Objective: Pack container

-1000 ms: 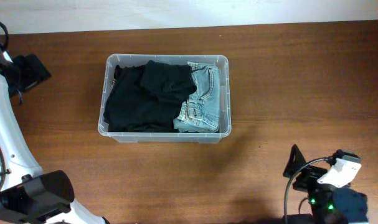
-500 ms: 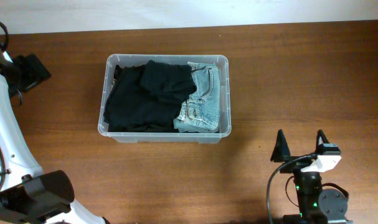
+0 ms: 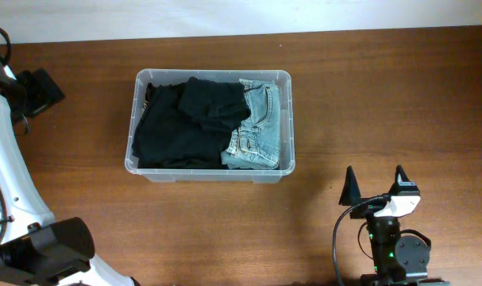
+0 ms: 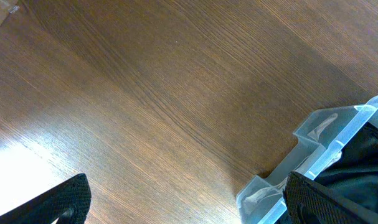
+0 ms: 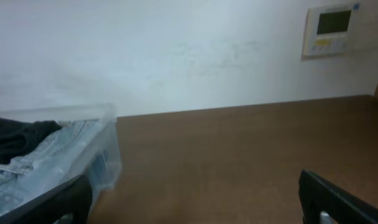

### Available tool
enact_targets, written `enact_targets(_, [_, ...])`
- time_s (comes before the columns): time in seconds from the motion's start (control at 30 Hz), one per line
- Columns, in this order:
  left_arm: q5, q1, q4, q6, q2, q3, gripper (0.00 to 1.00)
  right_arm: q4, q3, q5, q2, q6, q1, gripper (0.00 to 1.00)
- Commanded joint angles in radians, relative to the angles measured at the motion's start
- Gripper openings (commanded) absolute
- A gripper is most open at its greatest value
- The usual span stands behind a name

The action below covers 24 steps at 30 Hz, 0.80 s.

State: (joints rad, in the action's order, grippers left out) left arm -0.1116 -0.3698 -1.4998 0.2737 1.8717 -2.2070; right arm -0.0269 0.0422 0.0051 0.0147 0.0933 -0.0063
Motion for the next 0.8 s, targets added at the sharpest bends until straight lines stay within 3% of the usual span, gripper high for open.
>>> enact_targets(0.0, [0.000,-0.002,0.002,0.006,-0.024,-0.011,1.00,0.008,-0.022,-0.005,-0.011,-0.011,-0.004,0.99])
enact_targets(0.77, [0.000,-0.001,0.002,0.006,-0.024,-0.011,0.99,-0.055,-0.037,0.011,-0.011,-0.135,-0.003,0.98])
